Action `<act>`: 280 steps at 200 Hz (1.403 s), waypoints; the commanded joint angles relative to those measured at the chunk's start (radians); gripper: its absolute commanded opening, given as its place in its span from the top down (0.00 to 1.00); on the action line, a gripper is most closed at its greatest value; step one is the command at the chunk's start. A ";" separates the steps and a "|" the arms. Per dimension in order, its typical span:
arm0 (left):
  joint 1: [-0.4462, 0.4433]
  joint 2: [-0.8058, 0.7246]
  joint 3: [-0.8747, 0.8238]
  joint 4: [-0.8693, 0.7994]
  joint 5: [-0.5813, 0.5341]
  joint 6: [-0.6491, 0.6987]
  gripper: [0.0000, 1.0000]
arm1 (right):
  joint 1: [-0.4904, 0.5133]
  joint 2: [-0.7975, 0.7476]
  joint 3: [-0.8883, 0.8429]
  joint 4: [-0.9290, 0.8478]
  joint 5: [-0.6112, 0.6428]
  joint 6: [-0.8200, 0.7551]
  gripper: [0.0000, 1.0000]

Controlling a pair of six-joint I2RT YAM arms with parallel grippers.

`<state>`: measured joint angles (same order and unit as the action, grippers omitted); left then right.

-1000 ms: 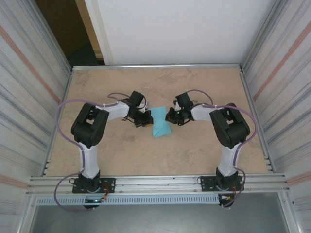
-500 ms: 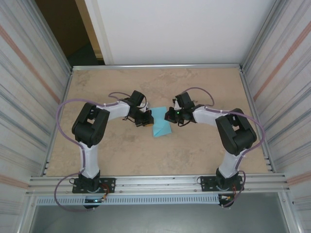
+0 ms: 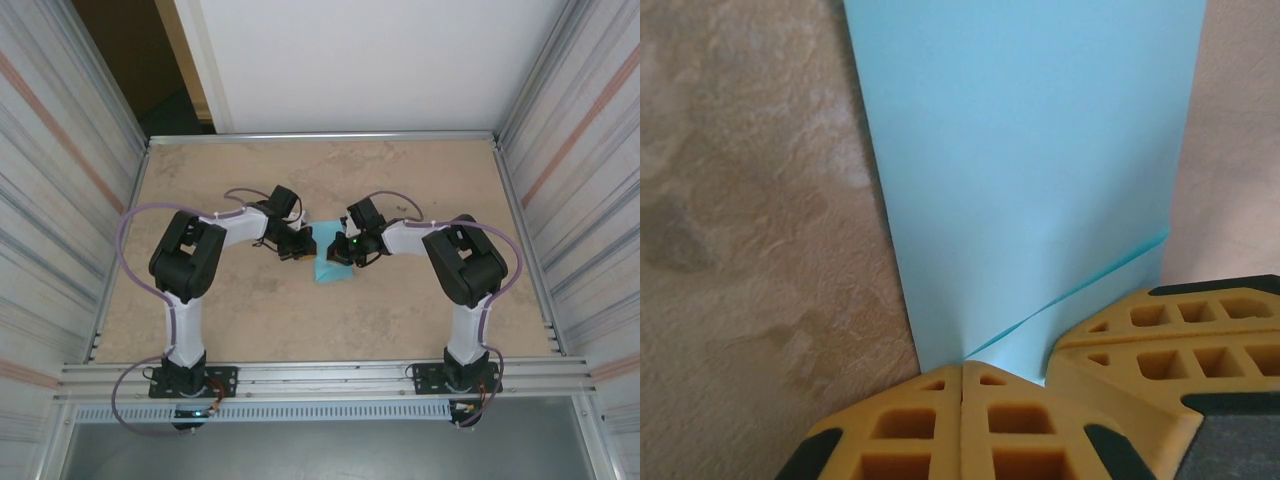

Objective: Fold a paper plane with a square sheet of paper (pick it up from the middle)

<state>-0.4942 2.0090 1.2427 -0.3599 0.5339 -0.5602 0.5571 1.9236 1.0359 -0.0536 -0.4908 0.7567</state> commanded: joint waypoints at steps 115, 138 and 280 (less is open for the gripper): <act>-0.079 -0.207 -0.129 0.063 0.134 -0.090 0.88 | -0.010 0.086 -0.051 -0.103 0.120 0.047 1.00; -0.088 -0.179 -0.123 0.055 0.138 -0.093 0.92 | -0.010 0.089 -0.052 -0.101 0.115 0.046 1.00; -0.096 -0.084 -0.161 0.014 0.126 -0.055 0.97 | -0.013 0.100 -0.039 -0.116 0.114 0.046 1.00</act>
<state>-0.5888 1.9118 1.1046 -0.3168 0.6613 -0.6403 0.5495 1.9308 1.0279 -0.0406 -0.4992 0.7849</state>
